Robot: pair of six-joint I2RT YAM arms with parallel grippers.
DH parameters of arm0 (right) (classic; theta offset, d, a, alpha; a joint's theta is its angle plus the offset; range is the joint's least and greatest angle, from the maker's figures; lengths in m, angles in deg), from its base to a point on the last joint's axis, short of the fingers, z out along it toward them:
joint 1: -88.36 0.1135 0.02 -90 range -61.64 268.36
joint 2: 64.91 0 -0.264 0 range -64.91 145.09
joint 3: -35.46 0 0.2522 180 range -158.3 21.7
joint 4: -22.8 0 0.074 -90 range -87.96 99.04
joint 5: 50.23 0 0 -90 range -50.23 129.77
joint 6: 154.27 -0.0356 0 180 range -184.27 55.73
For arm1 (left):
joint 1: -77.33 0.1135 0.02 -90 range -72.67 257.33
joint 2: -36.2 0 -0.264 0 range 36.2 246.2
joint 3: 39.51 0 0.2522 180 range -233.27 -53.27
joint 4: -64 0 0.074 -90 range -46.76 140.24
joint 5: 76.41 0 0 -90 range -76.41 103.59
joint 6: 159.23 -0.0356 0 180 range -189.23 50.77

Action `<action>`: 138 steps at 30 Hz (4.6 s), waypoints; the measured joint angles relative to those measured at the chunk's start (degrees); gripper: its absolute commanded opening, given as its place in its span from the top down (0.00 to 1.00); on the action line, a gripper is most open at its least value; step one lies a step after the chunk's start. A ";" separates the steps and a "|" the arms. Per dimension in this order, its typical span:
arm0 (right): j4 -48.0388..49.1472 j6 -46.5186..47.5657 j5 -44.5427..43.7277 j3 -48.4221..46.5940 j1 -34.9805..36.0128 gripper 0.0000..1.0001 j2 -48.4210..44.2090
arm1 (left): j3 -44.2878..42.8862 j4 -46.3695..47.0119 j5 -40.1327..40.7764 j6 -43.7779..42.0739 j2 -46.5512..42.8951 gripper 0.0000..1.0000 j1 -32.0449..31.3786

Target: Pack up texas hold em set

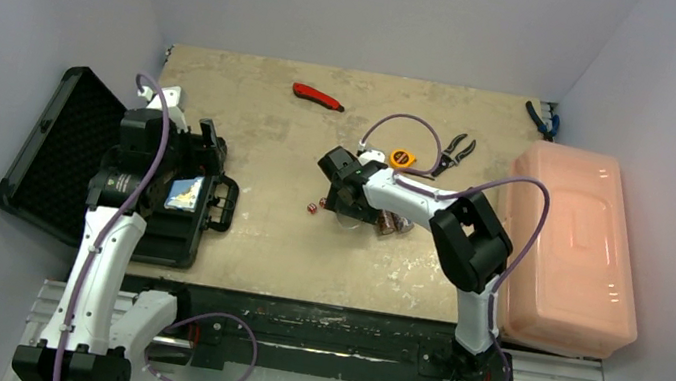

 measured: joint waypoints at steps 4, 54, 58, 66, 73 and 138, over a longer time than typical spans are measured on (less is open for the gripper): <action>0.61 0.44 0.02 0.59 0.02 0.21 -0.35 | 0.00 0.00 0.04 0.00 0.00 0.06 -0.09; 5.05 6.32 1.92 3.58 1.22 0.74 -2.12 | 0.02 0.02 0.11 -0.48 -0.07 0.07 -0.61; 6.71 7.78 3.37 5.84 1.46 0.97 -3.87 | 0.11 0.22 -0.44 -0.59 0.04 0.07 -0.92; 8.96 10.05 7.45 10.93 2.47 1.00 -7.85 | 0.15 0.81 -2.27 -0.90 1.14 0.07 -0.96; 10.45 11.52 8.90 12.28 2.45 1.00 -8.83 | 1.33 2.47 -4.31 -1.68 1.60 0.08 -1.05; 14.23 -14.49 7.67 28.22 -0.33 1.00 -41.51 | 20.90 26.49 -22.29 16.22 0.74 0.23 -18.97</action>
